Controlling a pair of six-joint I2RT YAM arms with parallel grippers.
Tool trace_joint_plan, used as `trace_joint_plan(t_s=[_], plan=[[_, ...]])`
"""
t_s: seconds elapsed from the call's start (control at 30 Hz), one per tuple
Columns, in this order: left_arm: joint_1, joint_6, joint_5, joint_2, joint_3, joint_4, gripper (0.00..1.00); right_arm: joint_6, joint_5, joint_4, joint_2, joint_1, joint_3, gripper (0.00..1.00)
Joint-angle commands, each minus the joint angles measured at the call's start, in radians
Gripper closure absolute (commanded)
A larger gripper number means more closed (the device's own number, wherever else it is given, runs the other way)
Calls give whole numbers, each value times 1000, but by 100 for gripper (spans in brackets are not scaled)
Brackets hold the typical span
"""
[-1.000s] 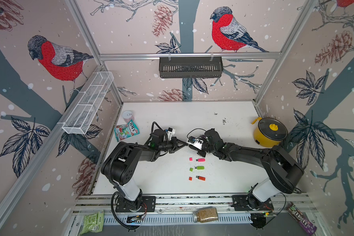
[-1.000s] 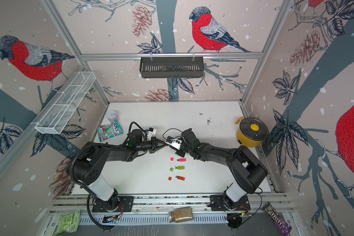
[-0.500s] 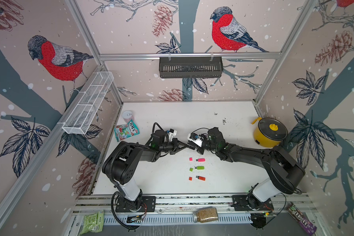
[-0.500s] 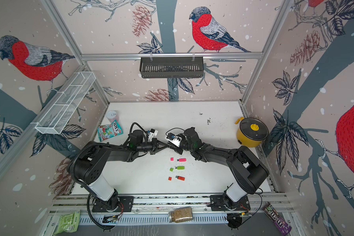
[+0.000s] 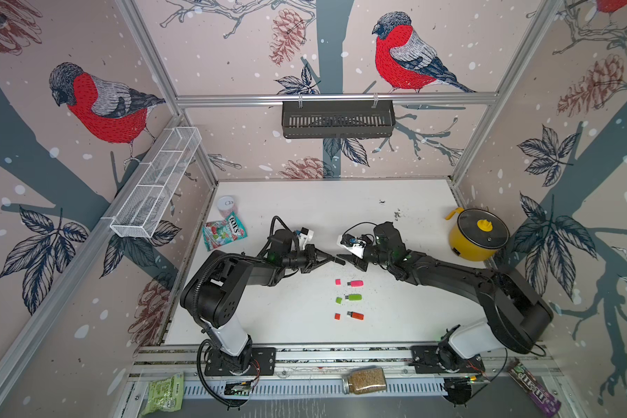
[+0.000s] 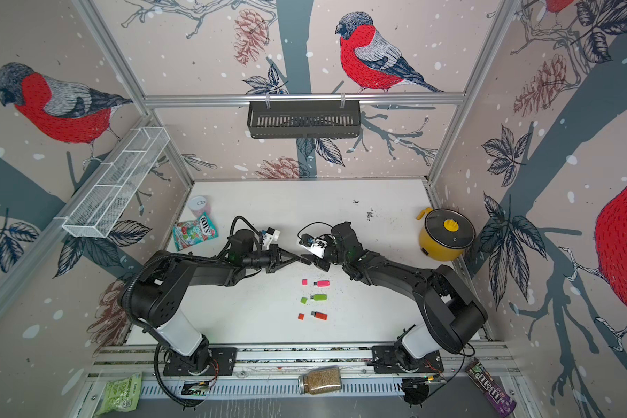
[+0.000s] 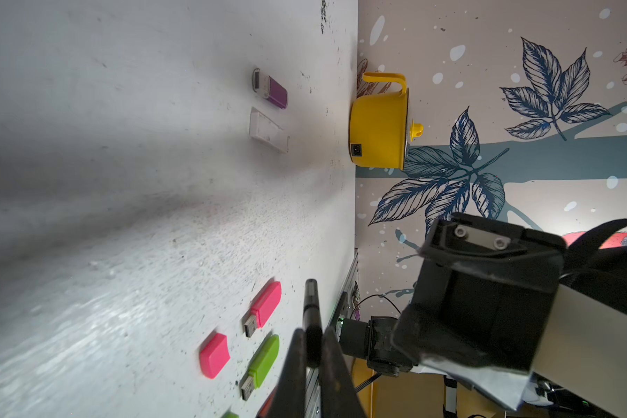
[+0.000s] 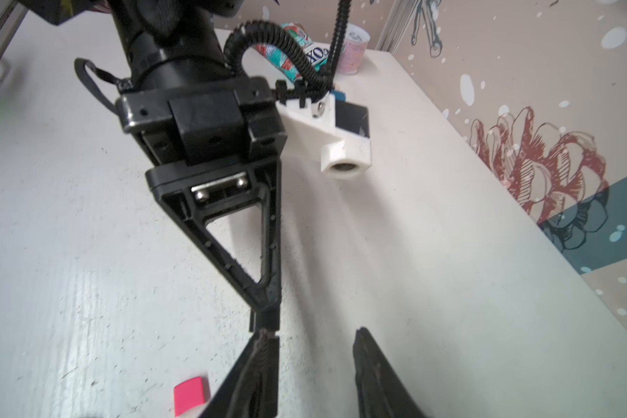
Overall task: Close the usb drive cover
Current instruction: Close the cover of the USB drive.
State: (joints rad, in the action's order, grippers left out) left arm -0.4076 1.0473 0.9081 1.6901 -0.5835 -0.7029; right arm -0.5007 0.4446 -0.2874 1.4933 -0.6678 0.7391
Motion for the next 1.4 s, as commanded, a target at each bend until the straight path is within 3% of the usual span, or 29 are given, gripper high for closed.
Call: trace_joint_plan(t_s=[0.0,0.53,1.07,1.37], plan=[[1,-10,-8,-6,-7,-7,97,-49,3,170,-5,2,6,56],[0,-15,-12,-14,-12,9,97,-30,-63,166,119,-39,70,55],[-2,-24,-2,-10,-16,26,97,-38,-109,87,134,-74,78,84],[-13,-27,2,3,-16,26,97,-8,-99,-33,119,-97,61,91]])
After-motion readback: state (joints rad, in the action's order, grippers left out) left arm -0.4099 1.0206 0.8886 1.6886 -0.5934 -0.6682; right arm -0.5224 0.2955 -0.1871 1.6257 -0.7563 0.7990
